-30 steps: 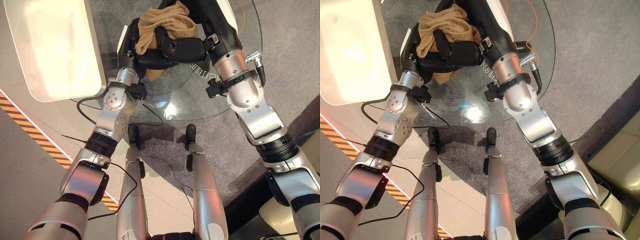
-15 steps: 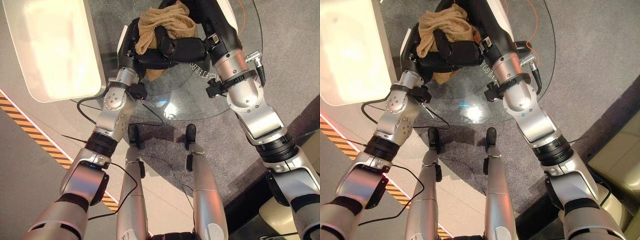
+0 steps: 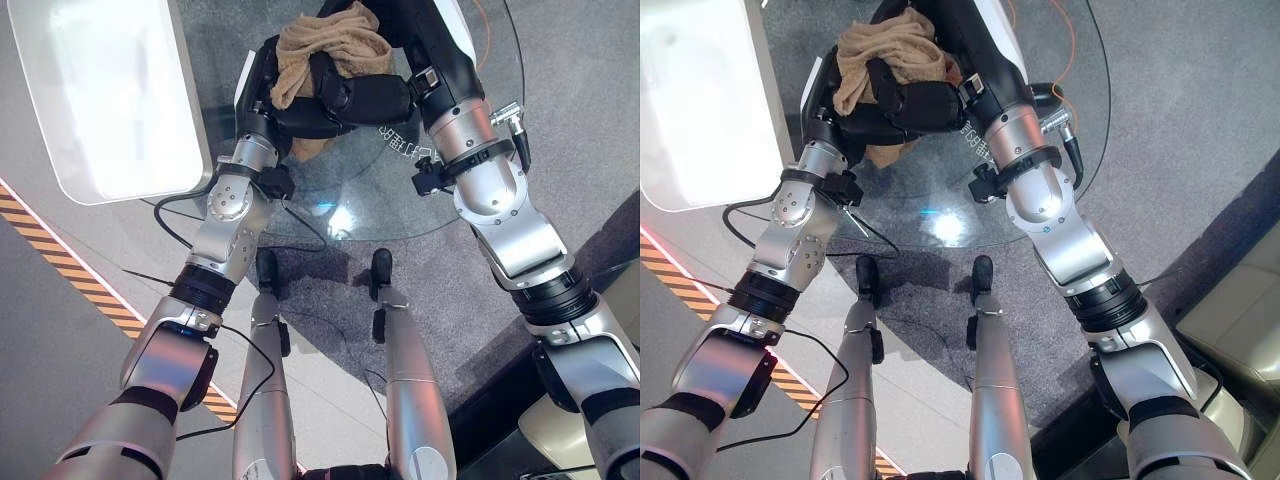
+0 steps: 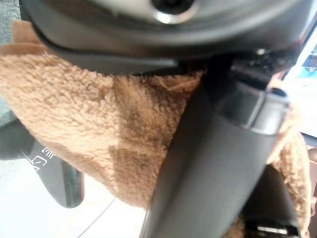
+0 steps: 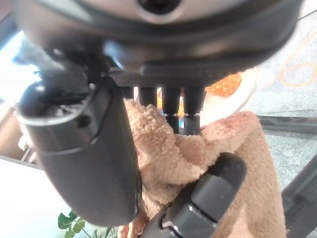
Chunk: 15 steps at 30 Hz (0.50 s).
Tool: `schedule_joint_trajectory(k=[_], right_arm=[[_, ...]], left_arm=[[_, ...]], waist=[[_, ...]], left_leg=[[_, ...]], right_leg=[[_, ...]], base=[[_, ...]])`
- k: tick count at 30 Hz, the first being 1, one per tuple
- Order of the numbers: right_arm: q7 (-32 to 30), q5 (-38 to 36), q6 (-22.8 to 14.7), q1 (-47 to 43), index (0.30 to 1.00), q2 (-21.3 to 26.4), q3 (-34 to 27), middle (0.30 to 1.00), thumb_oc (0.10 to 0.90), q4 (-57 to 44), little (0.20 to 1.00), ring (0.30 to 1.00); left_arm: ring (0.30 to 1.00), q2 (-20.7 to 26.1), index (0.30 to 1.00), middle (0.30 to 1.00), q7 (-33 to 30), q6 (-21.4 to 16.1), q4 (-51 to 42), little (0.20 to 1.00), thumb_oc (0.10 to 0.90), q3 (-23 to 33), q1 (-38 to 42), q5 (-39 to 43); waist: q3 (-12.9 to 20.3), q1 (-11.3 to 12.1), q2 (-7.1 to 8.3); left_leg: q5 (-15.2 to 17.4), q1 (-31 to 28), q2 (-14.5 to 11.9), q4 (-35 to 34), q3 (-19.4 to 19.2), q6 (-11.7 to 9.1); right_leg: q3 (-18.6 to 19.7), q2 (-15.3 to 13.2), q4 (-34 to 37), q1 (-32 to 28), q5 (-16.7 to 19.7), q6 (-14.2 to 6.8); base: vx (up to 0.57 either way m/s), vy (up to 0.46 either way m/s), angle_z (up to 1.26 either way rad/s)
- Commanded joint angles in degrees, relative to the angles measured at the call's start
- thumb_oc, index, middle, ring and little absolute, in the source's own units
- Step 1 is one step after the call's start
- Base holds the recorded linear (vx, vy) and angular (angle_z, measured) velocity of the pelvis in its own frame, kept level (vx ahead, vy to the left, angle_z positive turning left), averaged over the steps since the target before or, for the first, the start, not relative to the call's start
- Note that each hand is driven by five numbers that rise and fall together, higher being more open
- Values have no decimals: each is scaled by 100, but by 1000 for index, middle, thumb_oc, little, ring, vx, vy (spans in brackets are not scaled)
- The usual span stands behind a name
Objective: Wipe the table with a cloth and put it in the basket.
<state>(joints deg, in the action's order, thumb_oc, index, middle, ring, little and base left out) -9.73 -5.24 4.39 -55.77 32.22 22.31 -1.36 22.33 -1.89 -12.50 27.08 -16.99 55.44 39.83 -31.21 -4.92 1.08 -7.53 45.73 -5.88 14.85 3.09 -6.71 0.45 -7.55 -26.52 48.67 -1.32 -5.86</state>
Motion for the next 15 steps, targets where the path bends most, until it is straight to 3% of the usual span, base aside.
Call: schedule_joint_trajectory(k=[1,15], right_arm=[[-220,-410,-660,-830,900,-399,-783,900,800,-827,900,900],[-211,-718,-610,-838,900,-377,-814,900,800,-716,900,900]], left_arm=[[300,-248,300,300,445,-336,-427,200,100,16,480,179],[300,-265,300,300,620,-247,-373,200,100,38,440,454]], waist=[[141,98,261],[141,107,341]], left_leg=[[604,-257,355,133,-418,402],[629,-283,331,175,-424,404]], right_leg=[[-191,648,674,-595,-70,216],[-201,659,667,-639,-51,222]], base=[[0,0,0],[0,0,0]])
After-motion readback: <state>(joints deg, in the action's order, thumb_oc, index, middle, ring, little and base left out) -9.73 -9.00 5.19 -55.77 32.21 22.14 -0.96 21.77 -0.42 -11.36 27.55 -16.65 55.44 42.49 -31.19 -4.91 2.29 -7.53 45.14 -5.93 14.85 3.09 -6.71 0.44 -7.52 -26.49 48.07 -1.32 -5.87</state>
